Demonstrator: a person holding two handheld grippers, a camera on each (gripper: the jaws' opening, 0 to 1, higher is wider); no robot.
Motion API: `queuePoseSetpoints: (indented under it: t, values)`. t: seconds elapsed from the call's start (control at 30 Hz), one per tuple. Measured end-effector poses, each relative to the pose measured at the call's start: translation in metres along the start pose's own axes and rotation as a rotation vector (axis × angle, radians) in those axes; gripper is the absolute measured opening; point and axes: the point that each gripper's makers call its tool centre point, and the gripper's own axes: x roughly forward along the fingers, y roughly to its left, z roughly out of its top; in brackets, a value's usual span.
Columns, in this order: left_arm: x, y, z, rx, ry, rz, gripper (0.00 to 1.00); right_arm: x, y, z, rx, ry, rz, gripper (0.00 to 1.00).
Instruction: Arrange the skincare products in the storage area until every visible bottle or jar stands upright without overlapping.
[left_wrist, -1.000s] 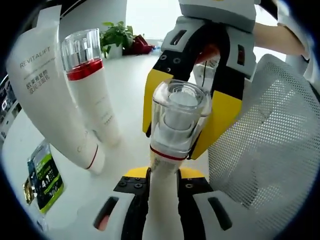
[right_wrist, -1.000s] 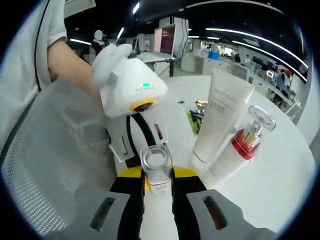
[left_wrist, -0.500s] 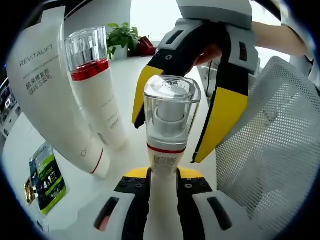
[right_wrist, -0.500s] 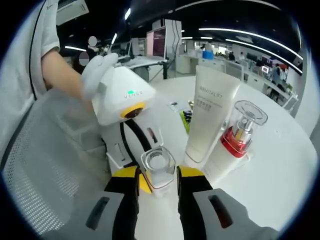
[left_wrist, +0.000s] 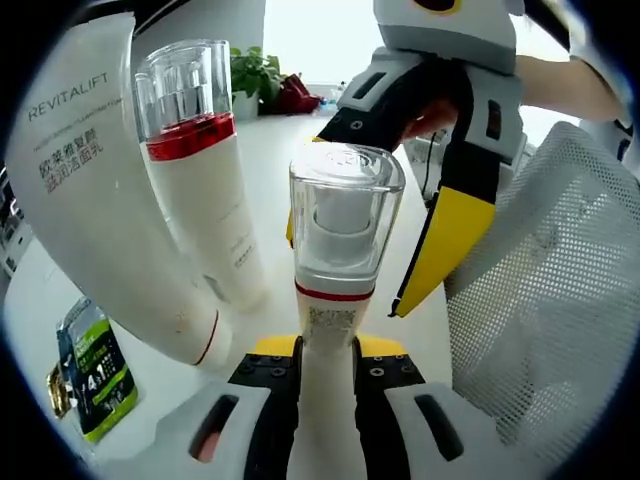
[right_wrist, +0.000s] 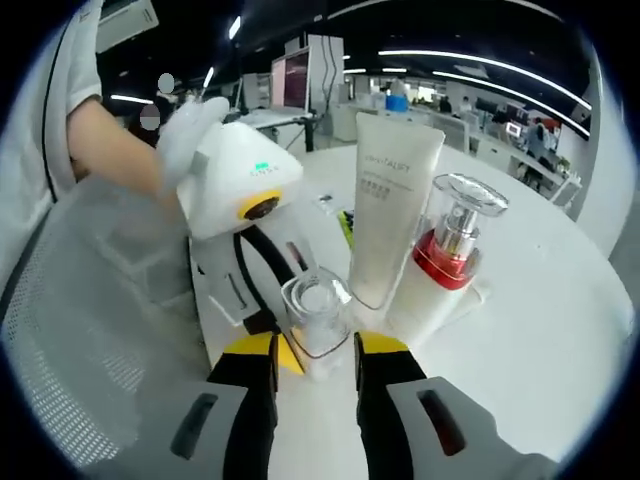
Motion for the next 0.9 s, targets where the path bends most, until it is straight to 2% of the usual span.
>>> queuePoseSetpoints:
  t: [0.1, 0.27, 0.5, 0.9]
  values:
    - [0.002, 0.005, 0.003, 0.009, 0.001, -0.007, 0.16, 0.001, -0.004, -0.006, 0.007, 0.01, -0.018, 0.29]
    - [0.004, 0.009, 0.006, 0.02, -0.001, -0.025, 0.16, 0.001, -0.01, -0.005, 0.056, -0.011, -0.042, 0.29]
    - [0.009, 0.014, 0.011, 0.038, -0.002, -0.046, 0.16, 0.001, -0.016, -0.007, 0.079, -0.015, -0.077, 0.28]
    - [0.011, 0.014, 0.013, 0.045, -0.002, -0.05, 0.16, 0.001, -0.016, -0.015, 0.106, -0.006, -0.088, 0.29]
